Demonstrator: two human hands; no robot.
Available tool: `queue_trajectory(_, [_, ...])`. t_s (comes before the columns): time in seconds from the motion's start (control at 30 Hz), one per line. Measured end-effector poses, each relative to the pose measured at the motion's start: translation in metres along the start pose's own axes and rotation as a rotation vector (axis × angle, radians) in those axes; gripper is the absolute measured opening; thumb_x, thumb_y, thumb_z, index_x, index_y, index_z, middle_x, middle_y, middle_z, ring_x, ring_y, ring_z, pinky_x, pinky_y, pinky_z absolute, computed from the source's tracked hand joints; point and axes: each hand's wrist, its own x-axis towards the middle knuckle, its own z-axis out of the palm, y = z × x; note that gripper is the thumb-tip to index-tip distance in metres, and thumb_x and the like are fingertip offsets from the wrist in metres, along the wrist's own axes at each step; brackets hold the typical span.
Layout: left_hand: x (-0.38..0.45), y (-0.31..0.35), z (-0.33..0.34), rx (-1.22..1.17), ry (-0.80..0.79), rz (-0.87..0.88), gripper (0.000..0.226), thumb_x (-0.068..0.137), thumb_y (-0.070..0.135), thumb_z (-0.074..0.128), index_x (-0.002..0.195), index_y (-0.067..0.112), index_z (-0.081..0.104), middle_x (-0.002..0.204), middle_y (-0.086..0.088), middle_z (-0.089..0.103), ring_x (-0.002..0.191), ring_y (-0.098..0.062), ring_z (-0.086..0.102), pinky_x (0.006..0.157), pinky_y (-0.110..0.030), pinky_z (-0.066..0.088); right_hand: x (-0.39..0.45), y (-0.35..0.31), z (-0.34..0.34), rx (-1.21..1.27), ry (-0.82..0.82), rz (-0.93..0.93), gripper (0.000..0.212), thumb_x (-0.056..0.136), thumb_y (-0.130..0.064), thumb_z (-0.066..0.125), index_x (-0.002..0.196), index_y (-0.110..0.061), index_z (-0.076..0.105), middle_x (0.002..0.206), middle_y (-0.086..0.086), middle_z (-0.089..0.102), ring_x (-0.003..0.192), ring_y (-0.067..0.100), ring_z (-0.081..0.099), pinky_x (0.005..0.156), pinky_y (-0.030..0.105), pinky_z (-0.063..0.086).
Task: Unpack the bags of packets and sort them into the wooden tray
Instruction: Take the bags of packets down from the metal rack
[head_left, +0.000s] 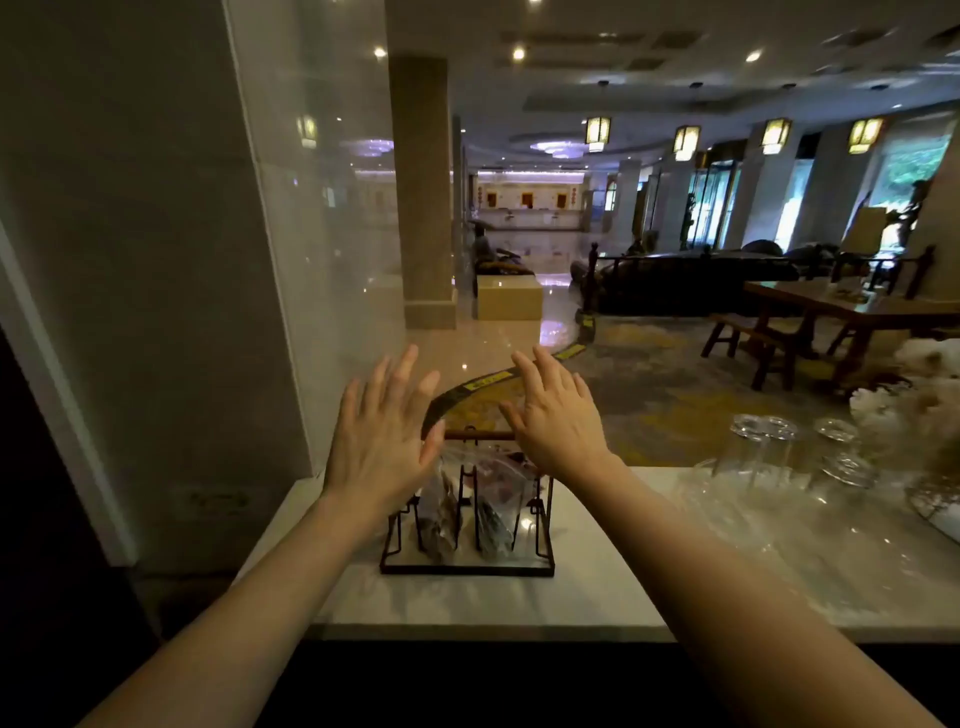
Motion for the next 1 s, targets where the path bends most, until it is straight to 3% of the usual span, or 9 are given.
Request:
queue_trajectory(0.17, [-0.024,-0.001,0.033,-0.038,-0.126,-0.026,0.041,0.09,0.049,0.03,0.107,0.015,0.047,0.154,-0.012,0.027,0.14,-0.027,0.029,0.108,-0.046,0.035,0.0,0.005,0.024,0.079,-0.116,0.058,0.06,0.095,-0.046,0.04,0.146,-0.021,0.022,0.153,0.008,0.027,0.136,0.029,0.035,0.108,0.047,0.033])
queue_trajectory(0.23, [-0.032,-0.001,0.043,-0.044,-0.193,-0.023,0.052,0.089,0.055,0.027,0.11,0.015,0.053,0.156,-0.01,0.022,0.142,-0.024,0.025,0.11,-0.044,0.033,0.002,0.003,0.028,0.169,-0.114,0.111,0.056,0.094,-0.04,0.045,0.142,-0.018,0.027,0.146,0.009,0.035,0.125,0.032,0.045,0.097,0.048,0.045])
queue_trajectory(0.4, [-0.043,0.005,0.059,-0.031,-0.323,-0.021,0.074,0.085,0.067,0.021,0.124,0.013,0.054,0.16,-0.004,0.006,0.146,-0.019,0.009,0.115,-0.044,0.023,0.012,0.009,0.036,0.334,-0.145,0.305,0.058,0.091,-0.032,0.055,0.14,-0.014,0.029,0.124,0.015,0.059,0.108,0.033,0.059,0.085,0.045,0.051])
queue_trajectory(0.47, [-0.04,0.007,0.059,-0.027,-0.328,-0.016,0.071,0.087,0.066,0.026,0.126,0.013,0.053,0.16,-0.004,0.006,0.146,-0.019,0.007,0.116,-0.046,0.021,0.014,0.016,0.04,0.349,-0.171,0.364,0.06,0.09,-0.031,0.055,0.14,-0.014,0.027,0.114,0.019,0.065,0.098,0.036,0.063,0.077,0.045,0.053])
queue_trajectory(0.57, [-0.034,0.005,0.061,0.009,-0.289,0.019,0.051,0.092,0.049,0.037,0.124,0.013,0.055,0.159,-0.008,0.014,0.146,-0.022,0.011,0.115,-0.05,0.02,0.018,0.023,0.045,0.43,-0.181,0.423,0.062,0.088,-0.031,0.058,0.14,-0.012,0.029,0.119,0.02,0.062,0.102,0.036,0.062,0.082,0.048,0.053])
queue_trajectory(0.67, [-0.026,0.0,0.066,0.001,-0.277,0.057,0.038,0.093,0.032,0.041,0.122,0.014,0.059,0.158,-0.005,0.02,0.146,-0.021,0.013,0.117,-0.05,0.016,0.023,0.028,0.048,0.44,-0.146,0.451,0.044,0.087,-0.028,0.061,0.124,-0.007,0.05,0.112,0.015,0.065,0.103,0.032,0.061,0.084,0.044,0.052])
queue_trajectory(0.77, [-0.02,-0.004,0.075,-0.111,-0.251,0.036,0.025,0.093,0.024,0.048,0.109,0.016,0.066,0.155,-0.002,0.03,0.143,-0.019,0.022,0.117,-0.046,0.018,0.026,0.033,0.051,0.419,-0.1,0.416,0.011,0.088,-0.022,0.06,0.089,-0.012,0.066,0.091,0.009,0.071,0.089,0.028,0.066,0.076,0.039,0.054])
queue_trajectory(0.87, [-0.018,-0.006,0.078,-0.157,-0.214,0.03,0.018,0.092,0.02,0.052,0.097,0.017,0.07,0.151,-0.001,0.037,0.141,-0.02,0.029,0.116,-0.045,0.021,0.029,0.03,0.046,0.456,-0.016,0.405,0.015,0.089,-0.02,0.057,0.074,-0.017,0.059,0.077,0.004,0.07,0.077,0.023,0.066,0.071,0.039,0.055])
queue_trajectory(1.0, [-0.021,-0.009,0.078,-0.134,-0.211,0.065,0.02,0.092,0.02,0.052,0.098,0.016,0.07,0.153,-0.002,0.033,0.142,-0.021,0.027,0.116,-0.047,0.02,0.047,0.01,0.017,0.538,0.173,0.324,0.015,0.091,-0.018,0.053,0.079,-0.012,0.059,0.074,0.001,0.069,0.075,0.02,0.064,0.068,0.034,0.048])
